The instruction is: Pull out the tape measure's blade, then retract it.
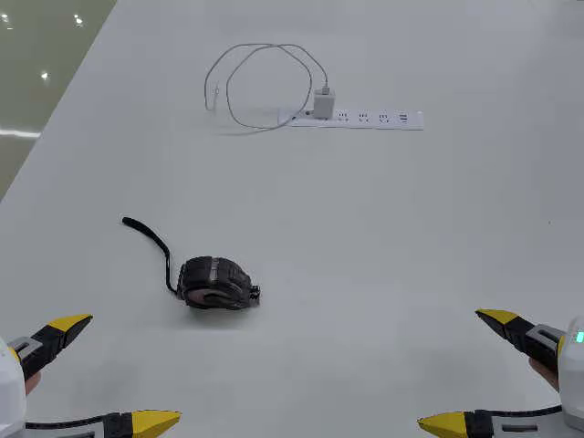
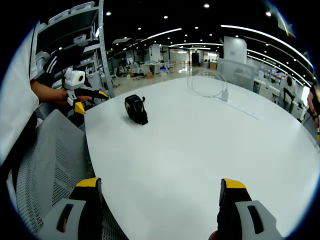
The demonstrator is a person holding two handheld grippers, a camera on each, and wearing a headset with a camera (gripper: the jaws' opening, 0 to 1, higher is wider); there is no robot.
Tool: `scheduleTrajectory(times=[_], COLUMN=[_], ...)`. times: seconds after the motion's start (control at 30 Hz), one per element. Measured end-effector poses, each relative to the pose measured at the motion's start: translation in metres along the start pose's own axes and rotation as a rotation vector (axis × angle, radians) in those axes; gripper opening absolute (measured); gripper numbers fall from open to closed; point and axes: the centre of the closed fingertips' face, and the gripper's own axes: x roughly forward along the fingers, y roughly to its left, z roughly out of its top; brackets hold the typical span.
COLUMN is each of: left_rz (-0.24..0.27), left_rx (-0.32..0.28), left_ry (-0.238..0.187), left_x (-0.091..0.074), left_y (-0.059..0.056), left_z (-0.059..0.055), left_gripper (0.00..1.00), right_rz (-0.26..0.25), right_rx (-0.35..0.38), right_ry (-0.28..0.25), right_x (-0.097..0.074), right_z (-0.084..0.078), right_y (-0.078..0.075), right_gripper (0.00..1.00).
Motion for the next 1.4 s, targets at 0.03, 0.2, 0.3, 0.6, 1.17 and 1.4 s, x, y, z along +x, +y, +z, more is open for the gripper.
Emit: scheduleTrajectory(times=[0.03, 0.2, 0.3, 0.6, 1.17, 1.4], left_rz=[-0.002, -0.005, -0.008, -0.014, -0.008, -0.012], left_rx=[-0.001, -0.001, -0.002, -0.001, -0.004, 0.0], left_ry=[0.001, 0.007, 0.01, 0.006, 0.003, 0.001], left_x=[0.0001, 0.0001, 0.0007, 0.002, -0.0015, 0.0002], left_y=[-0.0004, -0.0009, -0.001, -0.0033, -0.0019, -0.0005], left_z=[-0.0003, -0.0014, -0.002, 0.0012, 0.002, 0.0038], left_gripper=[0.99, 0.99, 0.99, 0.99, 0.99, 0.99], right_rz=[0.001, 0.006, 0.006, 0.001, -0.006, 0.001], right_rx=[0.0, 0.0, -0.002, -0.01, -0.006, -0.005], right_ry=[0.0, 0.0, 0.002, 0.0, -0.002, -0.002], right_x=[0.0004, 0.0009, 0.0012, -0.0021, -0.0027, 0.0013], right_z=[-0.0003, 0.0006, 0.0005, 0.0063, 0.0039, 0.0027], right_y=[0.0002, 0.0015, 0.0009, -0.0023, -0.0017, -0.0025], right_gripper=[0.97, 0.97, 0.97, 0.97, 0.97, 0.97])
